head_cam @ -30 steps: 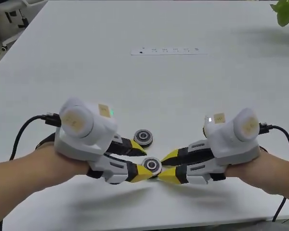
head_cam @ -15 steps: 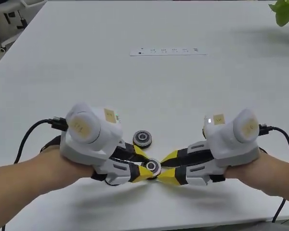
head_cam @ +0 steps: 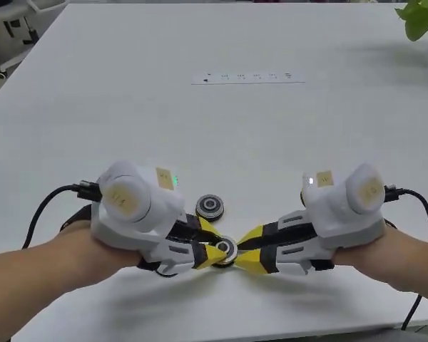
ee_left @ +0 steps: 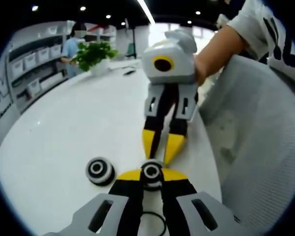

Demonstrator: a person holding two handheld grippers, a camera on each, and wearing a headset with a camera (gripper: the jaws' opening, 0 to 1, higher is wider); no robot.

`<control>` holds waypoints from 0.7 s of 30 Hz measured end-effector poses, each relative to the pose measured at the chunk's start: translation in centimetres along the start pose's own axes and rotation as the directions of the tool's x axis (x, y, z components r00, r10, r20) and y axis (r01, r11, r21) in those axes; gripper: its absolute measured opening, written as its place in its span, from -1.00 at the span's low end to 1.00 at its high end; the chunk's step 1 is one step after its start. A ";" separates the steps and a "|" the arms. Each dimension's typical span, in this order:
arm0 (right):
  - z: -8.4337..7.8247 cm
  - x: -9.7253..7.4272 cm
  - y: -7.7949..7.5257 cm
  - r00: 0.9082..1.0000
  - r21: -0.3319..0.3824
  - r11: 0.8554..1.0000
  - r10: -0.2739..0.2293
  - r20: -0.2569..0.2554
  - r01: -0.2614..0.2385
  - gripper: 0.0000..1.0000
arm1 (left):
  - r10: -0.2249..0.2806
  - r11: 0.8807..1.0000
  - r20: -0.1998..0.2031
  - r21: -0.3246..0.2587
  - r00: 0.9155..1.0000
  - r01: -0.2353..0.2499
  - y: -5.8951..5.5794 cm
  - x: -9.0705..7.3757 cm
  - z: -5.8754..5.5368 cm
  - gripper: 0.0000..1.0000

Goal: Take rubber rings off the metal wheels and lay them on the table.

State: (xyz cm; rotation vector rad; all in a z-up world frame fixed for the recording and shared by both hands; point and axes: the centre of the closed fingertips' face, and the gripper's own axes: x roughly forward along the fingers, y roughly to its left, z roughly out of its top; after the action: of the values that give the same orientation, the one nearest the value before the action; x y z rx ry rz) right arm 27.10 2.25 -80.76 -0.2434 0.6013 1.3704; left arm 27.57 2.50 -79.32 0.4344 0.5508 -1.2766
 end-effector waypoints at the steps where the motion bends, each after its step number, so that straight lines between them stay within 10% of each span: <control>1: 0.0 0.0 0.0 1.000 0.000 1.000 -0.001 0.001 0.001 -0.83 | 0.000 1.000 0.001 0.001 1.000 0.000 0.0 0.0 0.0 -0.72; 21: -0.2 0.0 -0.7 1.000 0.035 0.999 -0.013 0.000 0.013 -1.00 | 0.008 1.000 0.011 0.008 1.000 -0.008 -0.1 0.0 0.0 -0.74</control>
State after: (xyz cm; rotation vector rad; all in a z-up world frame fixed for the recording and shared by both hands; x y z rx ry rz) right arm 27.69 2.00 -81.02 -0.2185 0.6218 1.3459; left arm 27.45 2.45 -79.30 0.4353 0.5342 -1.2735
